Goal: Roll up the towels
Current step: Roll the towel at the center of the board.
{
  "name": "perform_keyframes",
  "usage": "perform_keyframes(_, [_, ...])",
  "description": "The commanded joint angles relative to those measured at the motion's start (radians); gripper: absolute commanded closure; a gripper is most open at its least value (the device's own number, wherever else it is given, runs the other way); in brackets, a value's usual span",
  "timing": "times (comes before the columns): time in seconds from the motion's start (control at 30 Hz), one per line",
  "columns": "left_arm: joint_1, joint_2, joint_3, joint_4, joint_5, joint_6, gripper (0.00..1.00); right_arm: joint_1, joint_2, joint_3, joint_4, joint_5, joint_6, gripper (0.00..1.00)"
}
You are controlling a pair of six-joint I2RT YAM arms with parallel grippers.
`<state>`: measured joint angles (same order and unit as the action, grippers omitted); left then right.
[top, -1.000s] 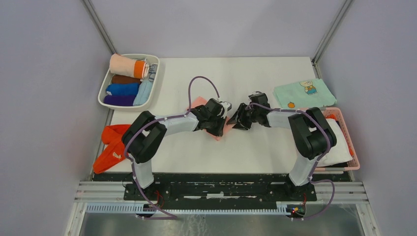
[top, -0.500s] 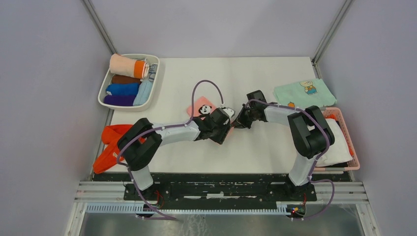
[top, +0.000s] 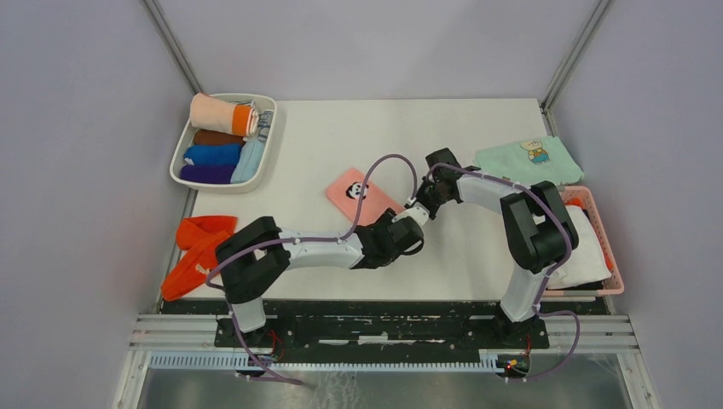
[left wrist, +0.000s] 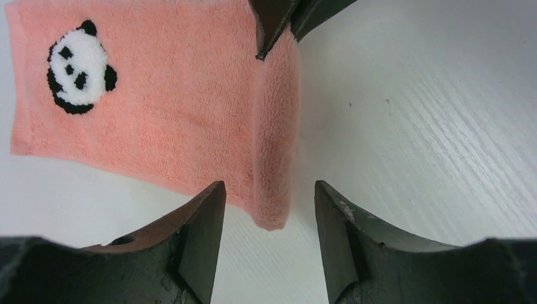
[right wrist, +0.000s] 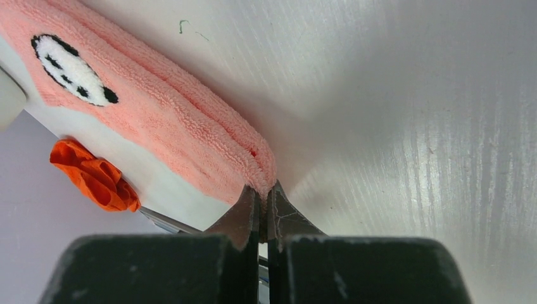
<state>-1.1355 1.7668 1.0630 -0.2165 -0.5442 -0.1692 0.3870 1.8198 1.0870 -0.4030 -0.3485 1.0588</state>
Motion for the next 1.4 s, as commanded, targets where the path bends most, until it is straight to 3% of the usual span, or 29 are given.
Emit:
perform_keyframes(0.0, [-0.025, 0.070, 0.052, 0.062, -0.149, 0.078, 0.41, 0.002, 0.017, 0.035, -0.039, -0.002, 0.033, 1.00])
perform_keyframes(0.63, [-0.079, 0.195, 0.118, 0.026, -0.210, 0.084, 0.49, 0.002, 0.009, 0.019, -0.025, -0.002, 0.035, 1.00])
perform_keyframes(0.97, [-0.067, 0.254, 0.161, -0.061, -0.298, 0.024, 0.69, 0.001, 0.005, 0.018, -0.023, -0.009, 0.025, 1.00])
perform_keyframes(1.07, [-0.059, 0.250, 0.159, -0.066, -0.290, 0.013, 0.79, 0.000, -0.001, 0.015, -0.021, -0.011, 0.015, 1.00])
perform_keyframes(1.2, [-0.045, 0.205, 0.145, -0.052, -0.200, 0.015, 0.96, -0.006, -0.017, 0.018, -0.013, -0.013, -0.024, 1.00])
perform_keyframes(1.3, [-0.009, 0.151, 0.121, -0.025, -0.024, 0.006, 0.97, -0.017, -0.034, 0.021, -0.004, -0.022, -0.076, 0.99])
perform_keyframes(1.37, [0.029, 0.126, 0.113, -0.019, 0.092, -0.012, 0.97, -0.026, -0.055, 0.019, 0.017, -0.034, -0.111, 0.92])
